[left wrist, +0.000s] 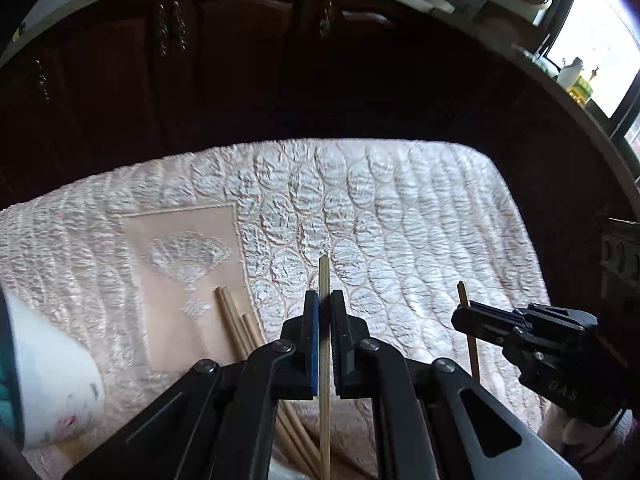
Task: Organize utensils
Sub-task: 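Lift both chopsticks upright and carry them over the floral cup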
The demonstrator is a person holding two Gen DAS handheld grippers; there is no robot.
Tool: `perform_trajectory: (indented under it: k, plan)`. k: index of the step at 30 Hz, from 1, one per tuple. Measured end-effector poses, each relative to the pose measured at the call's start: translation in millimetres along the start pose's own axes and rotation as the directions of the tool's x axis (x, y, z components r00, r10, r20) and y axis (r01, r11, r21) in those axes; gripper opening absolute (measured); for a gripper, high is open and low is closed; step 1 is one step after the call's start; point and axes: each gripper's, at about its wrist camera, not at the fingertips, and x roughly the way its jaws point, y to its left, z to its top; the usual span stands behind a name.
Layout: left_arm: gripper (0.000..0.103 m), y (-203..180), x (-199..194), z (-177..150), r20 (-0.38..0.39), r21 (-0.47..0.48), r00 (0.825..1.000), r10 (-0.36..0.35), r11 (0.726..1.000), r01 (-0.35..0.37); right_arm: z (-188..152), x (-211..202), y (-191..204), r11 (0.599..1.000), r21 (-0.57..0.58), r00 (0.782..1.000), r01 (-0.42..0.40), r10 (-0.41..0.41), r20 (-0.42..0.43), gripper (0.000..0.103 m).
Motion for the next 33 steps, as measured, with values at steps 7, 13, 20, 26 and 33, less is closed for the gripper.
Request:
perform_trajectory:
  k: [7,13,20,26,33]
  plan:
    - [0.005,7,-60,-5,0.096,-0.018,0.995,-0.032,0.999,0.034,-2,-47,38,0.998,-0.066,0.997,-0.017,0.022,0.069,0.007]
    - [0.005,19,-105,-22,0.159,-0.026,0.987,-0.033,0.999,0.038,0,-80,69,0.992,-0.121,0.992,-0.018,0.032,0.119,0.007]
    - [0.005,38,-137,-33,0.211,-0.055,0.978,-0.010,0.998,0.022,14,-93,109,0.982,-0.190,0.987,-0.016,0.047,0.156,0.007]
    - [0.005,53,-164,-36,0.257,-0.076,0.966,0.009,0.997,0.011,30,-98,141,0.970,-0.242,0.982,-0.021,0.065,0.177,0.007]
    - [0.005,71,-207,-35,0.331,-0.100,0.943,0.022,0.995,0.012,48,-106,179,0.951,-0.308,0.976,-0.027,0.091,0.196,0.007]
